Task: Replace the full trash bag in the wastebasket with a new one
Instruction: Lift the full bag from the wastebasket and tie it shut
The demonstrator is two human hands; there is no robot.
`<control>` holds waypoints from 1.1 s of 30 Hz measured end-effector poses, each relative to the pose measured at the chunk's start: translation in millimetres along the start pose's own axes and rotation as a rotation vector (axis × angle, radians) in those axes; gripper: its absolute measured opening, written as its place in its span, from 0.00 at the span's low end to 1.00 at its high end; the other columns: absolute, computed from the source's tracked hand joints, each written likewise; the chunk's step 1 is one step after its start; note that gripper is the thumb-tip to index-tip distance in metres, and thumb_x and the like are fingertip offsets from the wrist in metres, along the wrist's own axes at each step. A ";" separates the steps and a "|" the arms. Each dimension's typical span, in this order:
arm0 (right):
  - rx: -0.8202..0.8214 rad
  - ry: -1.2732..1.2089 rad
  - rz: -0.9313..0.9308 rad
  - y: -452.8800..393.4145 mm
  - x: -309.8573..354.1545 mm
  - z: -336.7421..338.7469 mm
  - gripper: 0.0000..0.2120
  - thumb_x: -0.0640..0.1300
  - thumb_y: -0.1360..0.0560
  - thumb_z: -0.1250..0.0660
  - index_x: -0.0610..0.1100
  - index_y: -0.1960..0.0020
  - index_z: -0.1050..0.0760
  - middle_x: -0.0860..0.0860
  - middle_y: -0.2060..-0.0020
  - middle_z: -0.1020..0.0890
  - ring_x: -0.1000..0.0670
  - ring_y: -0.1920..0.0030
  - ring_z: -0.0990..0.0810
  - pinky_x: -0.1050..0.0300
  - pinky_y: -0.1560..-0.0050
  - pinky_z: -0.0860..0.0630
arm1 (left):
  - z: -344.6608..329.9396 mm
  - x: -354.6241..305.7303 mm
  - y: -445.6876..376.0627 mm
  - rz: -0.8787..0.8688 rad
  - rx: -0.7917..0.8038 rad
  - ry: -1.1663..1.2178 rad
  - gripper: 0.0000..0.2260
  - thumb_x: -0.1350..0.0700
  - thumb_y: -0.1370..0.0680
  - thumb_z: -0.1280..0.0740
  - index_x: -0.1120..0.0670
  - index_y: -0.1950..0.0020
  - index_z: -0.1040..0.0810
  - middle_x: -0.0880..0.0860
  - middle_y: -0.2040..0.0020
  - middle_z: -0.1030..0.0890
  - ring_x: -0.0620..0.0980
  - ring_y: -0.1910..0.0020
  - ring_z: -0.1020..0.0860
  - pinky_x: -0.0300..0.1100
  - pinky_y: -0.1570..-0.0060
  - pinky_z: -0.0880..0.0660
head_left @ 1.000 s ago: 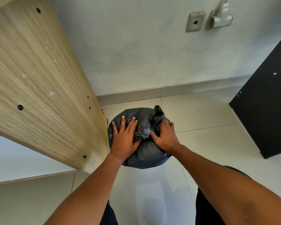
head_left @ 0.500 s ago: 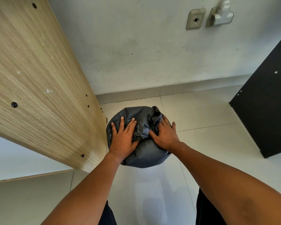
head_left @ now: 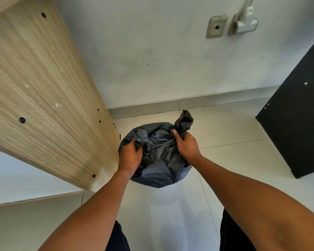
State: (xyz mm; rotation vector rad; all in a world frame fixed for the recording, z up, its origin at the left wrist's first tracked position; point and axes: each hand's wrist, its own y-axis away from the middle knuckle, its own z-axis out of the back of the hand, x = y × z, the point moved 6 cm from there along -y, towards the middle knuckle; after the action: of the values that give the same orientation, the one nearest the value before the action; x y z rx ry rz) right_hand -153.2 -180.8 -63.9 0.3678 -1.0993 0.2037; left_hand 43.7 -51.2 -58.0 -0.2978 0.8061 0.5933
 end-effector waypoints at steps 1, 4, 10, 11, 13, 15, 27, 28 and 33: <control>-0.039 -0.088 -0.014 -0.3 2.4 1.0 0.30 0.67 0.22 0.42 0.44 0.37 0.22 0.47 0.44 0.16 0.46 0.43 0.18 0.51 0.40 0.23 | 3.3 -0.5 -0.6 0.036 -0.050 0.041 0.11 0.55 0.18 0.33 0.60 0.40 0.18 0.59 0.49 0.15 0.59 0.47 0.17 0.53 0.44 0.21; -0.173 -0.364 -0.077 -3.2 6.8 -0.1 0.23 0.64 0.20 0.41 0.48 0.43 0.19 0.51 0.49 0.14 0.50 0.45 0.17 0.51 0.38 0.22 | 9.1 -7.3 -1.1 0.142 -0.149 0.218 0.12 0.53 0.17 0.34 0.60 0.42 0.18 0.56 0.49 0.15 0.53 0.48 0.18 0.44 0.49 0.22; -0.348 -0.525 -0.187 -6.8 15.9 4.2 0.19 0.58 0.17 0.42 0.47 0.52 0.19 0.48 0.54 0.16 0.46 0.49 0.18 0.48 0.40 0.22 | 14.7 -25.7 -4.7 0.288 -0.238 0.628 0.19 0.42 0.21 0.31 0.56 0.40 0.19 0.46 0.50 0.16 0.44 0.48 0.18 0.35 0.49 0.24; -0.357 -0.544 -0.209 -6.6 16.3 6.2 0.20 0.58 0.17 0.43 0.46 0.52 0.19 0.49 0.55 0.16 0.46 0.50 0.18 0.49 0.41 0.22 | 16.4 -28.6 -4.5 0.274 -0.218 0.677 0.21 0.41 0.23 0.29 0.55 0.38 0.20 0.45 0.48 0.16 0.43 0.46 0.19 0.37 0.44 0.23; -0.364 -0.564 -0.241 -7.4 15.0 10.6 0.21 0.58 0.17 0.43 0.45 0.53 0.19 0.48 0.55 0.17 0.45 0.49 0.18 0.50 0.42 0.22 | 23.7 -33.5 -2.2 0.156 -0.159 0.658 0.26 0.38 0.28 0.27 0.51 0.37 0.23 0.44 0.44 0.17 0.40 0.44 0.20 0.40 0.39 0.24; -0.386 -0.586 -0.273 -8.1 11.9 15.6 0.22 0.59 0.17 0.43 0.44 0.52 0.19 0.47 0.54 0.17 0.45 0.49 0.18 0.49 0.41 0.22 | 31.5 -26.0 0.4 0.006 -0.105 0.481 0.31 0.35 0.32 0.26 0.47 0.35 0.26 0.44 0.40 0.19 0.35 0.42 0.23 0.42 0.36 0.25; -0.250 -0.593 -0.232 -2.9 31.5 -15.0 0.48 0.69 0.35 0.25 0.45 0.26 0.38 0.48 0.32 0.26 0.46 0.32 0.26 0.44 0.28 0.32 | -5.3 -21.4 8.6 -0.130 0.119 0.357 0.42 0.35 0.39 0.18 0.47 0.29 0.27 0.44 0.33 0.21 0.43 0.29 0.26 0.46 0.26 0.31; -0.239 -0.550 -0.201 -0.2 34.8 -17.5 0.50 0.68 0.36 0.24 0.46 0.25 0.40 0.48 0.30 0.28 0.46 0.31 0.28 0.44 0.27 0.33 | -7.2 -27.6 9.9 -0.124 0.099 0.379 0.40 0.36 0.37 0.18 0.47 0.30 0.26 0.43 0.33 0.21 0.42 0.30 0.26 0.43 0.27 0.31; -0.191 -0.389 -0.052 11.0 46.1 -28.3 0.37 0.52 0.29 0.23 0.44 0.29 0.40 0.50 0.40 0.25 0.51 0.40 0.25 0.55 0.36 0.29 | -1.5 -63.1 16.5 -0.047 -0.080 0.409 0.17 0.52 0.23 0.25 0.50 0.35 0.21 0.33 0.48 0.23 0.23 0.47 0.25 0.20 0.45 0.31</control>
State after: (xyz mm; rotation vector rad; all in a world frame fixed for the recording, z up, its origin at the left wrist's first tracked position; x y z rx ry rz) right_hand -113.0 -160.6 -31.9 0.2695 -1.4779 -0.0228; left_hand -1.4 -62.8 -12.3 -0.5207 1.1665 0.5272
